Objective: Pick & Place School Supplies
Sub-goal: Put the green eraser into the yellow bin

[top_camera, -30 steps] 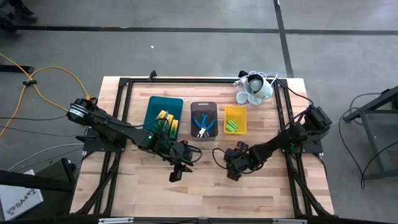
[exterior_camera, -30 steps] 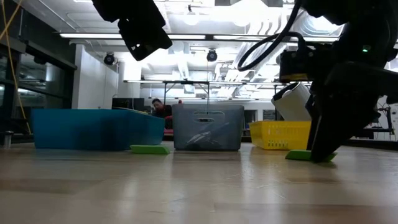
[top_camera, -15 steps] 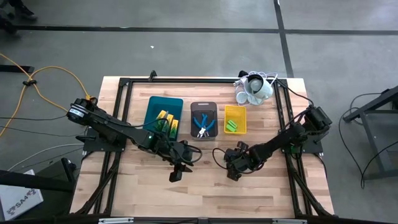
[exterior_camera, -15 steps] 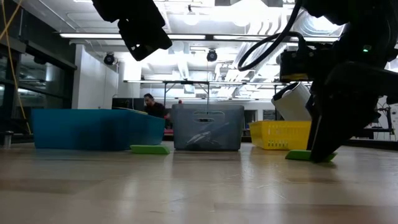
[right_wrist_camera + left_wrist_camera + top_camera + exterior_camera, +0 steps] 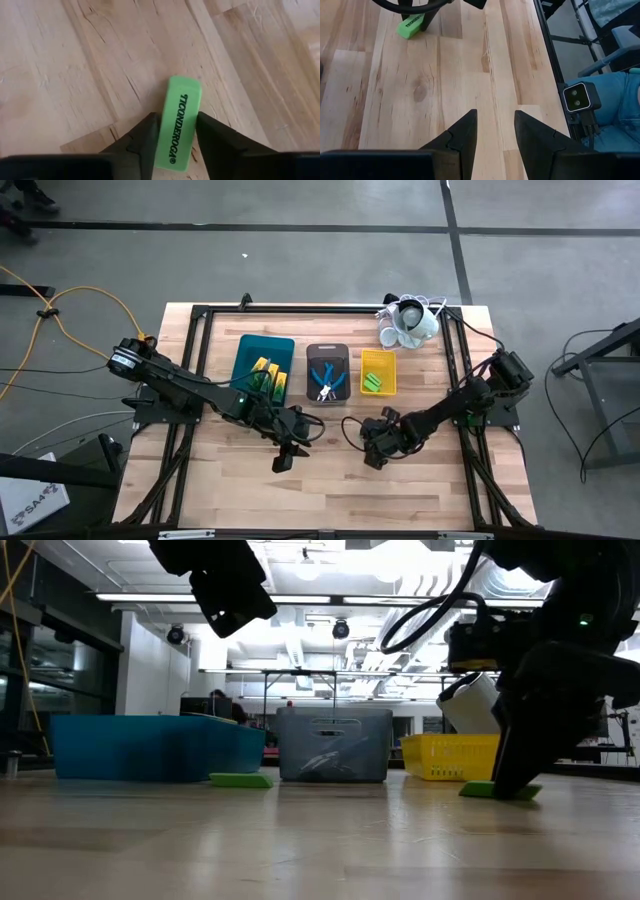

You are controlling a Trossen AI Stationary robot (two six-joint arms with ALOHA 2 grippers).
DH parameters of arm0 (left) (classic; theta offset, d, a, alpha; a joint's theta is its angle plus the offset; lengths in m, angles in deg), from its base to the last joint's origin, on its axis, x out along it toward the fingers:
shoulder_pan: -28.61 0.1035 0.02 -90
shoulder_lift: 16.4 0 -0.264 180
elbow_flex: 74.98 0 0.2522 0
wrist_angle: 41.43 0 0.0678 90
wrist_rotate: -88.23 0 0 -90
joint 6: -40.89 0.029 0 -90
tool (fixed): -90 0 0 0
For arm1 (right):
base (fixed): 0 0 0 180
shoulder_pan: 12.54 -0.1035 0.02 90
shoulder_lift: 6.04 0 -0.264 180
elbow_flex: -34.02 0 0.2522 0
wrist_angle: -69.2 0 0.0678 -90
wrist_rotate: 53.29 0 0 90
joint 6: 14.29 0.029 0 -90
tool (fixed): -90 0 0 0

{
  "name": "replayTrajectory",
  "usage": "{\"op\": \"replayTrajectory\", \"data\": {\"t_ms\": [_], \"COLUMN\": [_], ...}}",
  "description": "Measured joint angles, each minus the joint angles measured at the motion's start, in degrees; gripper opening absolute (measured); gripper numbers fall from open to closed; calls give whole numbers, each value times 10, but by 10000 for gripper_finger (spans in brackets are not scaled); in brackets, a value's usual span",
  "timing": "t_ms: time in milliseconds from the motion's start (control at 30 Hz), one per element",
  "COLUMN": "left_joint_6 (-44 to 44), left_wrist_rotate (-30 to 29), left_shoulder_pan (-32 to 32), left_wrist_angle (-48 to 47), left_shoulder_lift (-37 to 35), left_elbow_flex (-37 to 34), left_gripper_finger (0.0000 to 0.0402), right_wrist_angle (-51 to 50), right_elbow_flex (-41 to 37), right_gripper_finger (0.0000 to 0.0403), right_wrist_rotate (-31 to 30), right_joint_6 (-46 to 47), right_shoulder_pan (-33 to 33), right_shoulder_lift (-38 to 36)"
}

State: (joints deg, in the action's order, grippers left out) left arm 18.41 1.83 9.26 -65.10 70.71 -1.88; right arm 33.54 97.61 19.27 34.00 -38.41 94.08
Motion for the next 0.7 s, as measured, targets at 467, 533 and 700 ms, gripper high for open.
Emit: {"op": "replayTrajectory", "data": {"t_ms": [467, 533, 700], "left_joint_6": [0, 0, 0], "left_wrist_rotate": [0, 0, 0], "left_shoulder_pan": [0, 0, 0], "left_wrist_angle": [0, 0, 0], "left_shoulder_lift": [0, 0, 0], "left_elbow_flex": [0, 0, 0], "left_gripper_finger": [127, 127, 127], "right_wrist_angle": [-1, -1, -1], "right_elbow_flex": [0, 0, 0], "right_gripper_finger": [94, 93, 89], "right_wrist_rotate": [6, 6, 6], "right_joint_6": [0, 0, -4], "right_shoulder_pan": [0, 0, 0], "right_shoulder_lift": [0, 0, 0]}}
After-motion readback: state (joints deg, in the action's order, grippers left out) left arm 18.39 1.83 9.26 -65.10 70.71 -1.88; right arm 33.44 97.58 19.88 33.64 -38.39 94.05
